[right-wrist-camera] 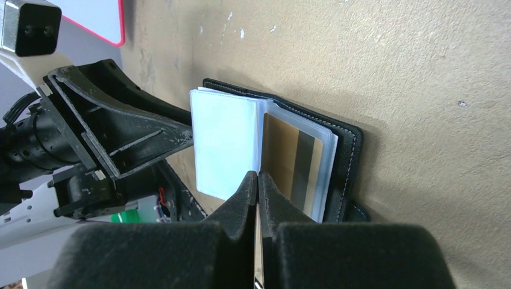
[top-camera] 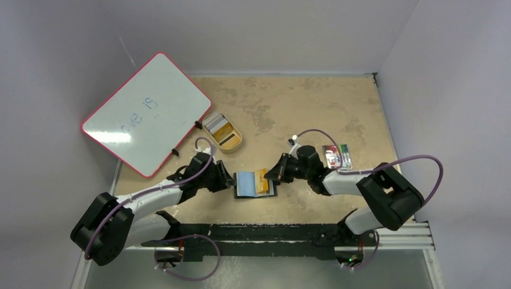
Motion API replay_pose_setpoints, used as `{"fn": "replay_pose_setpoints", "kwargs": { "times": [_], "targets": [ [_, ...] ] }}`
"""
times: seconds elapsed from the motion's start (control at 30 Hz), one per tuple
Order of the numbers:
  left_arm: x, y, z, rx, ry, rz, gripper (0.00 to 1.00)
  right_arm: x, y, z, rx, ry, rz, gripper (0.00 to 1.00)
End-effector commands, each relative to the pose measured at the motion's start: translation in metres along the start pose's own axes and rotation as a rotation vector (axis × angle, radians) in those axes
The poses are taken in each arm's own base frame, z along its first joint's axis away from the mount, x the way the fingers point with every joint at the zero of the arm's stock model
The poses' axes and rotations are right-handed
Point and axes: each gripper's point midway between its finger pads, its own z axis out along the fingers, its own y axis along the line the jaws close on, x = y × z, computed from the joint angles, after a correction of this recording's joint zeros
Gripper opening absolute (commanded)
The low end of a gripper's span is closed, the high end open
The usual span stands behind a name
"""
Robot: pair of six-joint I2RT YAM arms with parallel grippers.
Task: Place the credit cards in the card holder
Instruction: Insert the credit card into the card holder.
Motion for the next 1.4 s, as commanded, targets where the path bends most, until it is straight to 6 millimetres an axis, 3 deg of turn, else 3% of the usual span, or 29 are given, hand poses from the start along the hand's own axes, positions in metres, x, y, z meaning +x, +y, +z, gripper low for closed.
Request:
{"fn": "replay_pose_setpoints", "kwargs": {
  "times": [0.0, 0.27, 0.47, 0.63, 1.37],
  "targets": [
    [-0.006, -0.011, 0.003, 0.051, -0.028, 0.001, 0.33, -0.004, 0.005, 0.002, -0.026, -0.029, -0.01, 0.0],
    [-0.002, -0.017, 0.006, 0.109, -0.027, -0.048, 0.33, 0.003, -0.002, 0.001, -0.017, -0.019, 0.008, 0.0],
    [0.002, -0.011, 0.007, 0.1, -0.024, -0.059, 0.31, 0.007, -0.006, 0.003, -0.018, -0.011, 0.013, 0.0],
    [0.006, -0.003, 0.009, 0.075, -0.014, -0.062, 0.21, 0.009, -0.007, 0.005, -0.031, -0.005, 0.03, 0.0],
    [0.012, 0.006, 0.015, 0.047, 0.001, -0.056, 0.14, 0.01, -0.003, 0.012, -0.072, 0.006, 0.039, 0.0]
  ]
}}
